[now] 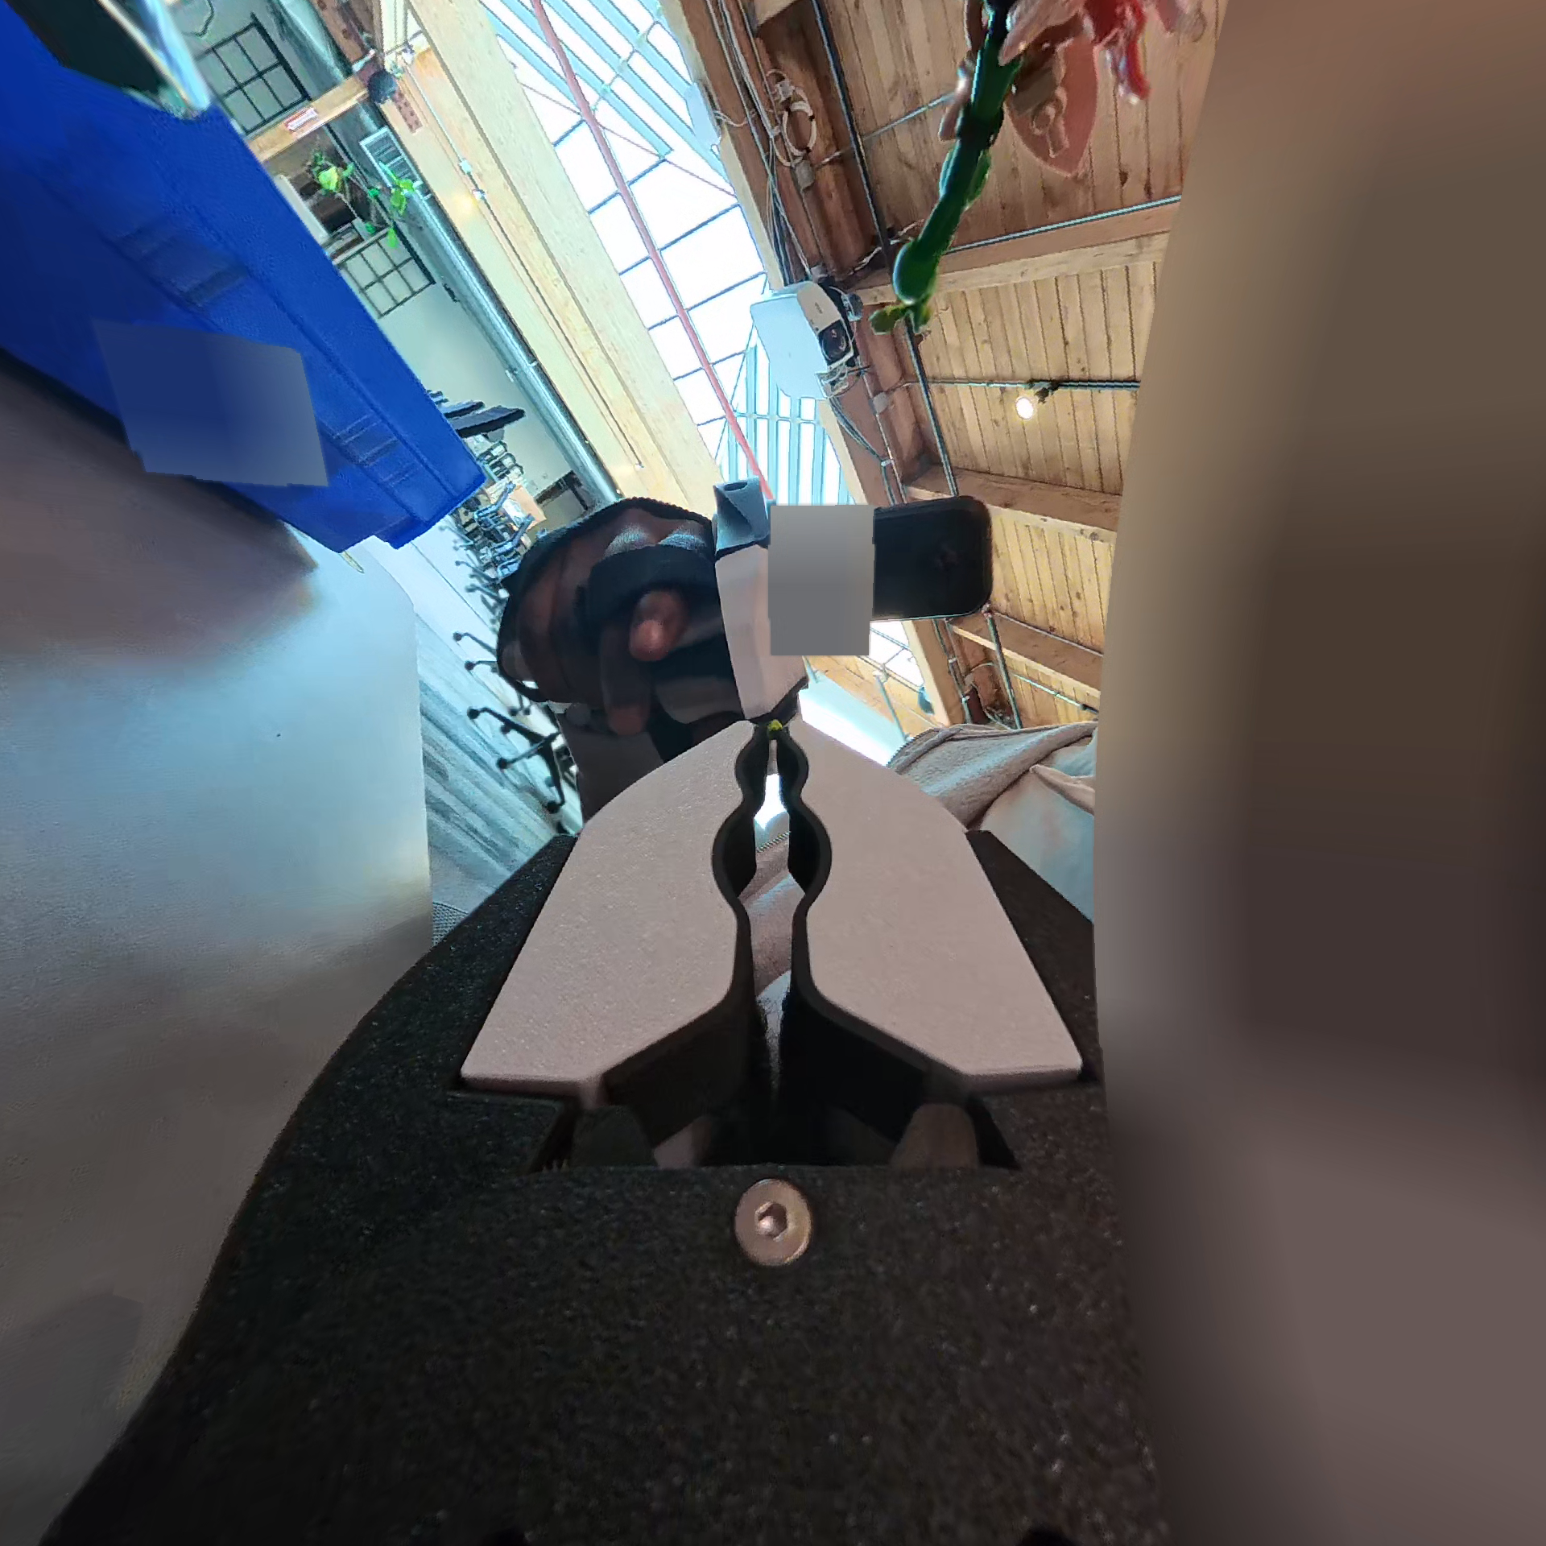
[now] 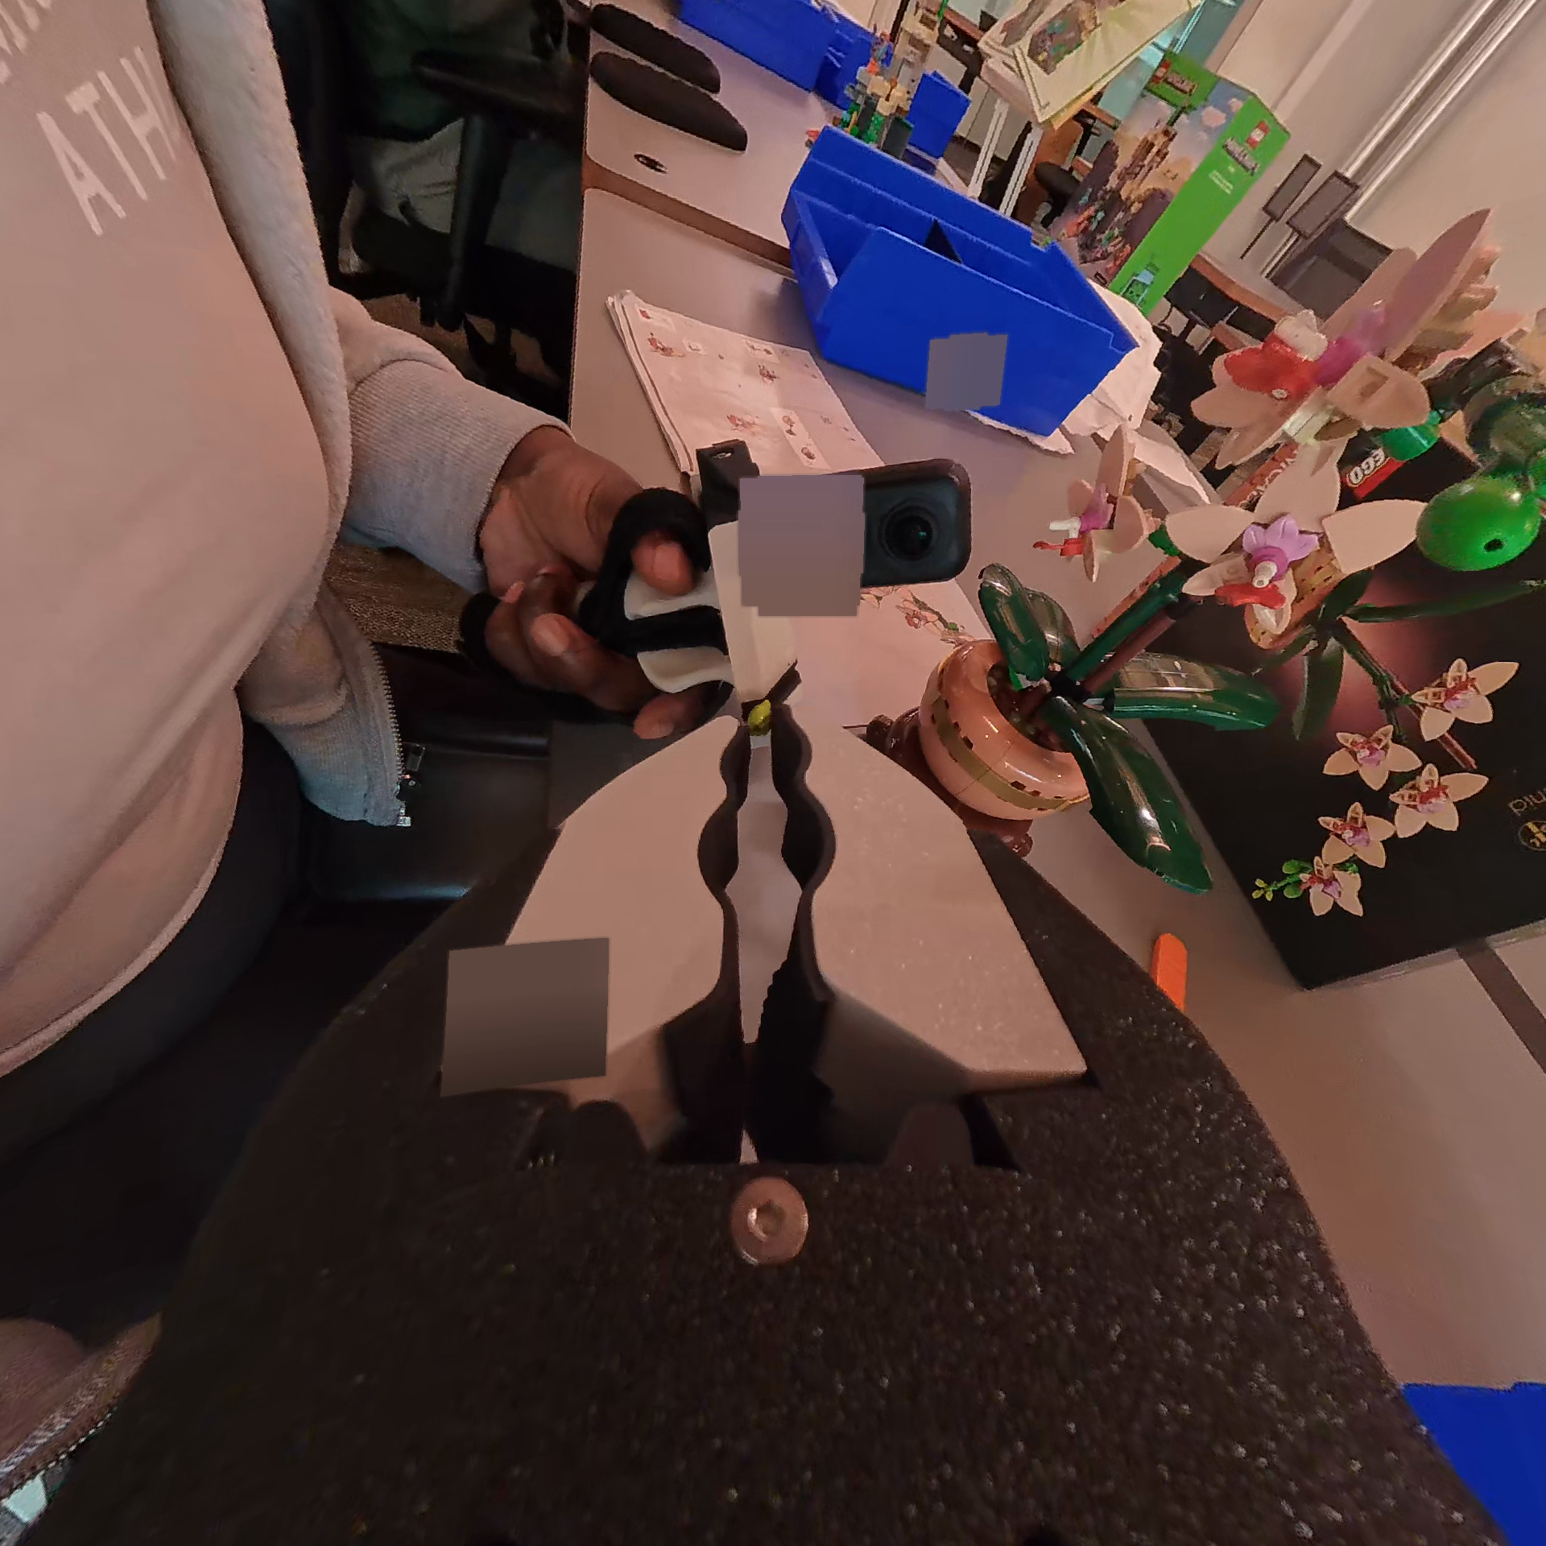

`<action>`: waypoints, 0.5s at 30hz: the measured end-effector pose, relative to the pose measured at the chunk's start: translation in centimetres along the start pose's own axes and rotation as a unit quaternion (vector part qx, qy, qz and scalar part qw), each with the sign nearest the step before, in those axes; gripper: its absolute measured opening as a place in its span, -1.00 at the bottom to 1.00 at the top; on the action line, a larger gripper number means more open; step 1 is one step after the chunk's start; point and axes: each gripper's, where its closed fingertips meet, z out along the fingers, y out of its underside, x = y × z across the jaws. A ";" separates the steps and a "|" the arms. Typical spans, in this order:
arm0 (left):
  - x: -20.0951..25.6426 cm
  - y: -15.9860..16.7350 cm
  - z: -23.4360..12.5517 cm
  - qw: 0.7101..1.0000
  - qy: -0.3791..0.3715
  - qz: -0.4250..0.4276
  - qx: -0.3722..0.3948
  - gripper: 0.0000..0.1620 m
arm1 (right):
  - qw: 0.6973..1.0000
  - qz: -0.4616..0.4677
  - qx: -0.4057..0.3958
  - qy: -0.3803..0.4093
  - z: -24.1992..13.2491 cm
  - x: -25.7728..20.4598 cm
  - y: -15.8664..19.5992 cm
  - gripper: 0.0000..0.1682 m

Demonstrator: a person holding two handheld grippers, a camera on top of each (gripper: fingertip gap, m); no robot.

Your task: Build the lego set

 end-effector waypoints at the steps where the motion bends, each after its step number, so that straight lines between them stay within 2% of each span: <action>1: 0.0 0.0 0.1 1.000 -0.003 0.006 -0.003 -0.98 | 1.000 0.002 0.000 0.000 0.0 0.0 0.0 -0.94; 3: 0.2 0.1 0.2 0.999 -0.009 0.028 -0.014 -0.94 | 1.000 0.008 0.003 0.000 -0.2 -0.1 -0.1 -0.95; 6: 0.4 0.2 0.4 0.993 -0.049 0.099 -0.048 -0.64 | 1.000 0.020 0.013 0.019 -0.8 0.0 -0.3 -0.95; 9: 0.8 -0.3 0.1 0.957 -0.133 0.244 -0.087 -0.56 | 0.998 0.039 0.037 0.043 -2.5 0.3 -1.1 -0.95; 11: 1.8 -1.7 0.0 0.892 -0.207 0.388 -0.107 -0.56 | 0.996 0.038 0.039 0.066 -4.0 0.6 -1.3 -0.95; 15: 6.4 -4.4 2.1 0.695 -0.288 0.646 -0.134 -0.64 | 0.993 0.021 0.045 0.102 -6.6 0.7 -2.3 -0.95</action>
